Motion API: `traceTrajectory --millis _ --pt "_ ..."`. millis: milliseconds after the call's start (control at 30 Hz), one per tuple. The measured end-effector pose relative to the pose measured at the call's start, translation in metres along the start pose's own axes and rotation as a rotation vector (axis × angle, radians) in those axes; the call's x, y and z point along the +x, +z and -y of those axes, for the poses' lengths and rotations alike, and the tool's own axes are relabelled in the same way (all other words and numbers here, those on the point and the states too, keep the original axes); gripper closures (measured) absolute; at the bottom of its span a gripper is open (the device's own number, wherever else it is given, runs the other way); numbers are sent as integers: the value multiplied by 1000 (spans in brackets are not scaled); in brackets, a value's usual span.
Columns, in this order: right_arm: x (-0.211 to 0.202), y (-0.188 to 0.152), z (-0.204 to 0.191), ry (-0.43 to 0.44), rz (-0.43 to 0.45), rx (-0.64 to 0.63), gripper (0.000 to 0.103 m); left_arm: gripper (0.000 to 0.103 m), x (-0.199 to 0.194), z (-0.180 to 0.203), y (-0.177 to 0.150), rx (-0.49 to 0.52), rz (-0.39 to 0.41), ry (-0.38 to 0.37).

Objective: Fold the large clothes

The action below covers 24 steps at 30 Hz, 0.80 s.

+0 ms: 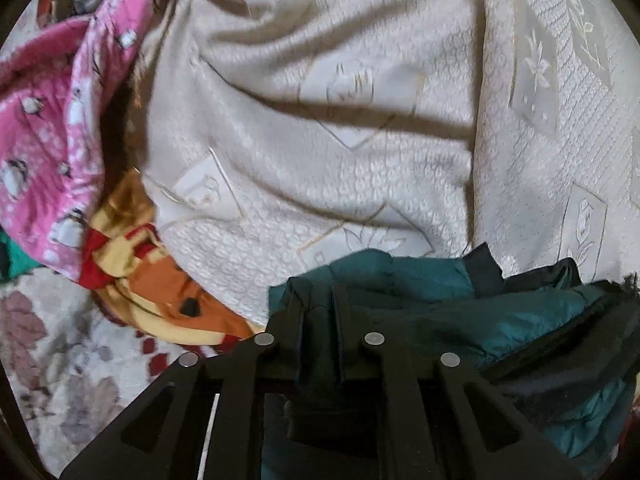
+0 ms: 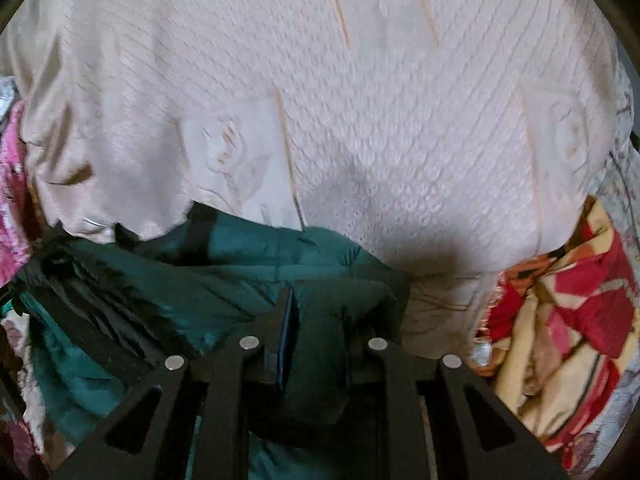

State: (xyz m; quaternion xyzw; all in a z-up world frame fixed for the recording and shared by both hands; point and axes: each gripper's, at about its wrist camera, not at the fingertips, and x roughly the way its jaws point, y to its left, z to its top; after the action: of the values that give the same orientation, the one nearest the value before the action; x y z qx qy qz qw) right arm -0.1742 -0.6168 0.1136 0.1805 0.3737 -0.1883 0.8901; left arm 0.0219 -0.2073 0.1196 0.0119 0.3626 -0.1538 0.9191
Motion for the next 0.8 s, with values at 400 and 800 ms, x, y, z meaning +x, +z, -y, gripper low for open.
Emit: traceTrajectory --millis 400,800 --pt "42 -1 -8 -34 -18 36 83 70 -79 -34 1 -23 173 -101" --pt "-22 16 -31 64 114 64 28 70 -23 25 -34 104 20 -56"
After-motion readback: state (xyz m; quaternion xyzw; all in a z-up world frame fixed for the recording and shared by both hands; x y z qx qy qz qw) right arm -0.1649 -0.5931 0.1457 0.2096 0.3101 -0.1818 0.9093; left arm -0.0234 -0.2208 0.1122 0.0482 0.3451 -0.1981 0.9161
